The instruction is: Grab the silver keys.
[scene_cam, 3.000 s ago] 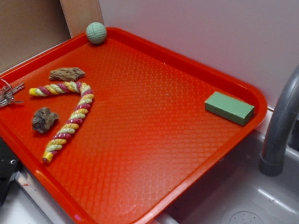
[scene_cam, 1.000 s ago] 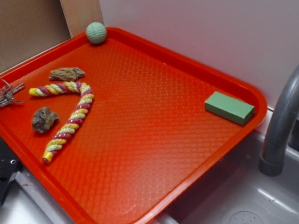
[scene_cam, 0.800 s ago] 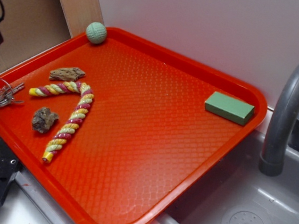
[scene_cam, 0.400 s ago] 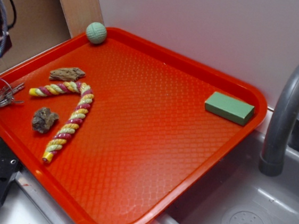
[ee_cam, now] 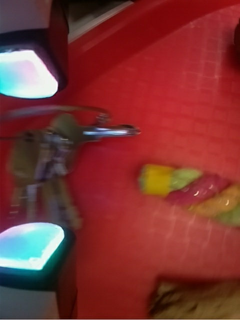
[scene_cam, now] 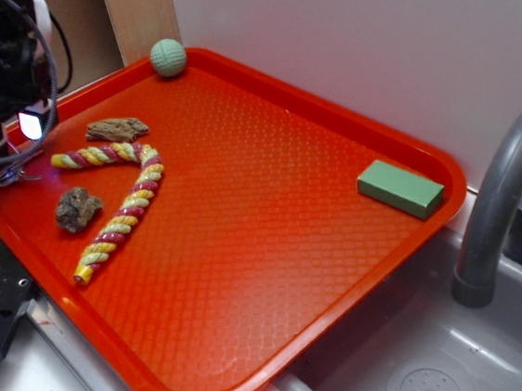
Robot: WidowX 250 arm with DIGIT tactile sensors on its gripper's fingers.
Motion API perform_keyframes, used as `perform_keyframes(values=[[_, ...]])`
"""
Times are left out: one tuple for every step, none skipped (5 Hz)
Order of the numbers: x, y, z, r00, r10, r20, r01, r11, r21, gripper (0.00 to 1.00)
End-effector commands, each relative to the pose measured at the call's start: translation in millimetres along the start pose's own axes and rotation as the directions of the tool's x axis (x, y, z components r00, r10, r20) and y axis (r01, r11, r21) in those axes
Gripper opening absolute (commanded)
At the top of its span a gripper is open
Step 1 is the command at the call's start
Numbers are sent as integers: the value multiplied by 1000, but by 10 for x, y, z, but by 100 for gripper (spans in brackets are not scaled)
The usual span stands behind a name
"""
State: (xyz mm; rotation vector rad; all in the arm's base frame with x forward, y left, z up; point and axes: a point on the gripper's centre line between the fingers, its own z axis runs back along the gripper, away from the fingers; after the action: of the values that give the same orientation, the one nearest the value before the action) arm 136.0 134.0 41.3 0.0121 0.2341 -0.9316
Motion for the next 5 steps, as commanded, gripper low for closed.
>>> perform_keyframes(values=[[163, 14, -124, 997, -25, -71, 23, 999, -22, 0], [181, -1, -111, 997, -48, -60, 46, 998, -38, 0], [163, -9, -53, 998, -51, -45, 49, 998, -27, 0], [141, -29, -32, 997, -55, -52, 53, 998, -32, 0], [59, -116, 188, 995, 90, -41, -90, 996, -14, 0]])
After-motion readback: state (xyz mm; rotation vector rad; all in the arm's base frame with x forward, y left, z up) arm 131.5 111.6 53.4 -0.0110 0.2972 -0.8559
